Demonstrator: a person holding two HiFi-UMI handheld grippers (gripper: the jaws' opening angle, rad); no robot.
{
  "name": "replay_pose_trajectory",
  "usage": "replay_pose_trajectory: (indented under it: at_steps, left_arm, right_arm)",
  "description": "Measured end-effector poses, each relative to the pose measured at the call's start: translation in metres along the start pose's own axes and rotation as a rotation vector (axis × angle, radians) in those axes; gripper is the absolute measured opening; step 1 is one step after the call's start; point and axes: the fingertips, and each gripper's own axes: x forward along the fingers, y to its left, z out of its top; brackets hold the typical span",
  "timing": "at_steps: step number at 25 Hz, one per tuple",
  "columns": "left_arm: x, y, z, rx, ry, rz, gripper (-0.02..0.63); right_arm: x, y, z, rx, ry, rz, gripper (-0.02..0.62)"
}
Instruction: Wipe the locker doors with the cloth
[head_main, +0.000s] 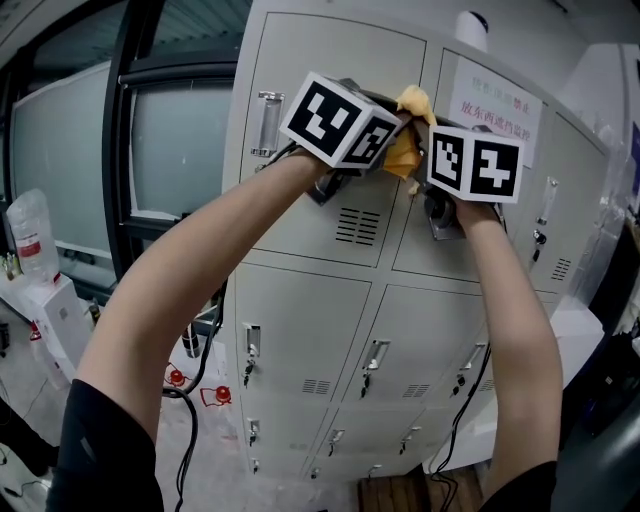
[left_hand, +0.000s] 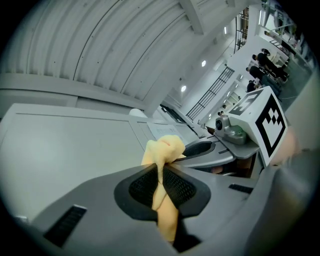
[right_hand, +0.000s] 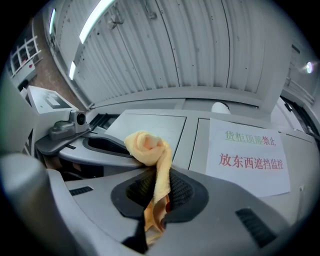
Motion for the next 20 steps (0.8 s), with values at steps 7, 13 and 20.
replay_pose_trajectory:
  at_steps: [7,13,20]
  left_arm:
    - [-0.050,0.027,0.013,-0.009,-0.039,0.007,0.043]
    - [-0.110,0.061,-0.007,-0.005,0.027,0.055,0.043]
    - [-0.160,0.088,-0.042,-0.014,0.074,0.114,0.043]
  right_arm:
    - [0.007,0.048,0.034,0.054,-0.073,0.070,0.061]
    - [0.029,0.119,0.043,0.105,-0.079,0.170,0.061]
    - [0.050,0.182,0.033,0.110,-0.052,0.226,0.061]
